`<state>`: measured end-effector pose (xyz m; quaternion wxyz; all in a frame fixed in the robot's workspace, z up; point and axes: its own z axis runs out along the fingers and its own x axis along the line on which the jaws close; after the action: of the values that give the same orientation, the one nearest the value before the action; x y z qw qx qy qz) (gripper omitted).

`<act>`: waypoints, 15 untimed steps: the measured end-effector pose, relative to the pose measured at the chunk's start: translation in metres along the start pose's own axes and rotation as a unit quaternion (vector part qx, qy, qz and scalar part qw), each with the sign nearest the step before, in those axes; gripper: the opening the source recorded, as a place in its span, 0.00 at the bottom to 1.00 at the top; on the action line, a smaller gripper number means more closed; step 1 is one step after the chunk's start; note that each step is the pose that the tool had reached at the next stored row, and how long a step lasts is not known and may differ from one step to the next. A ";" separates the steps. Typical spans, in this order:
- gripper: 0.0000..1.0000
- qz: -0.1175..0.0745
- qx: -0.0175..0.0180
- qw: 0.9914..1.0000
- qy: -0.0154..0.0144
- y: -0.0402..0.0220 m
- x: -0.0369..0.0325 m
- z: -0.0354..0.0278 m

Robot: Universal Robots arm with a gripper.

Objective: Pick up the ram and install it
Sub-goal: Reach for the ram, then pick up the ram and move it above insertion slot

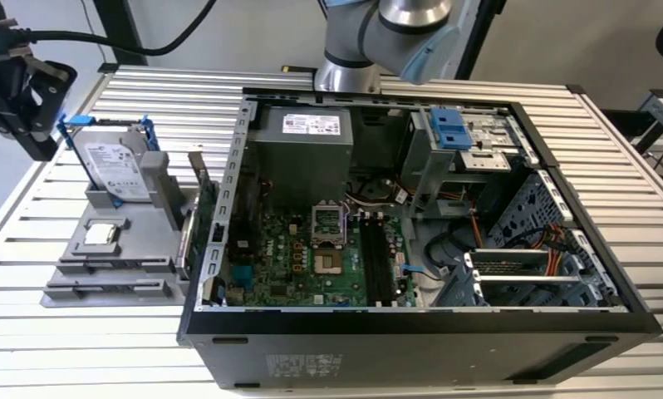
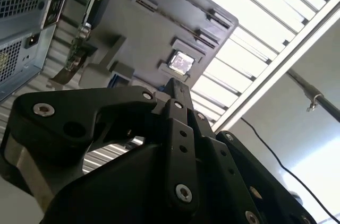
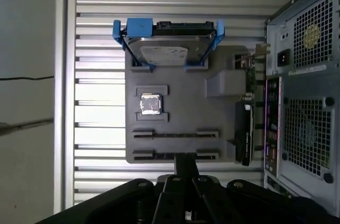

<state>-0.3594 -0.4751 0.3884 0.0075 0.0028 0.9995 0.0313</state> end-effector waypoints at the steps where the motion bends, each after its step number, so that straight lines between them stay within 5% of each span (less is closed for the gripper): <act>1: 0.00 0.000 0.000 1.000 0.000 -0.0014 0.0002 -0.0001; 15: 0.00 0.000 0.000 1.000 0.000 -0.0200 0.0013 -0.0010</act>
<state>-0.3608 -0.4952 0.3882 0.0075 0.0028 0.9995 0.0313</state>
